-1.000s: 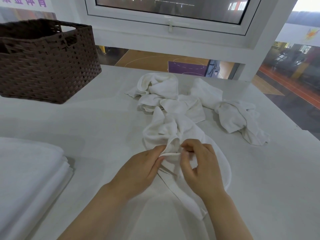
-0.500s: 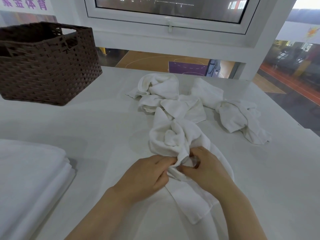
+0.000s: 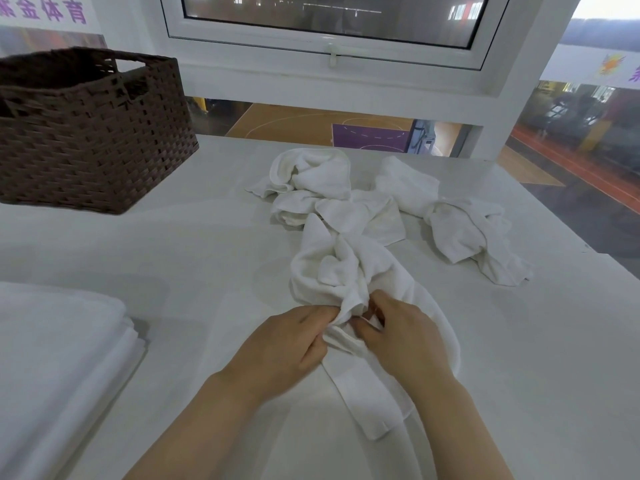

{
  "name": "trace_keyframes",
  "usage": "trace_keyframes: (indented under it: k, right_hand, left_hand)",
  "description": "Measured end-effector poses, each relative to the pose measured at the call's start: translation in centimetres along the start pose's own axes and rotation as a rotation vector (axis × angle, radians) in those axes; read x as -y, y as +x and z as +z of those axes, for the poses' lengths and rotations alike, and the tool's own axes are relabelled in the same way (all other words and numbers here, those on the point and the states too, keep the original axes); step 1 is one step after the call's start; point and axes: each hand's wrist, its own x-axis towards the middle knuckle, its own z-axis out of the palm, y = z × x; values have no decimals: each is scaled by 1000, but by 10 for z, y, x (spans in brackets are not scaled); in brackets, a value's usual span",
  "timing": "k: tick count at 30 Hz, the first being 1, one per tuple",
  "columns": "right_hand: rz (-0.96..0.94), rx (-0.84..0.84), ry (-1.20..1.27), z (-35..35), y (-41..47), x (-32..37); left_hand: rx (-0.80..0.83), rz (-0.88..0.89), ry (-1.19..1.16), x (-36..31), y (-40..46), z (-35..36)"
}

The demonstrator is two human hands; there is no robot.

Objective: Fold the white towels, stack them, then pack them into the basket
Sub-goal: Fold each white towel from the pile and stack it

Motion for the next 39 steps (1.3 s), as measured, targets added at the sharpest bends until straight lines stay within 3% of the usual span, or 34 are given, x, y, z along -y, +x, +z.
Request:
trace_keyframes:
  k: [3,8,11,13,16,19,22,28,31,36,39]
  right_hand:
    - [37,-107,23,-5,1,-3]
    - [246,-431,204,-21,4,-18]
    - [347,-368,163,-29,5,-39]
    - [294,-362,216,-31,6,-44]
    - [18,-507,379,-27,4,-24]
    - [-229,-365,491,-13,-3,3]
    - [-377,-189,255,2,-2,6]
    - [-466,-234,50,11,8,10]
    - [-364,-251,30,10,10,12]
    - [-227,12,17,-5,13,6]
    - [-183,77,-77,-23,11,3]
  left_hand:
    - [-30,2,0,1,0,-1]
    - [-133,-56,30,6,0,-7]
    - [-235,-90,108,15,-2,-10]
    - [-248,-119,113,19,-3,-13]
    - [-219,-74,107,16,-2,-11]
    - [-177,-19,113,14,-1,-4]
    - [-145,2,66,19,-1,0]
    - [-108,57,47,15,-1,4]
    - [-129,49,18,14,-4,3]
    - [-153,17,-24,5,-10,3]
    - [-170,18,21,1,-14,2]
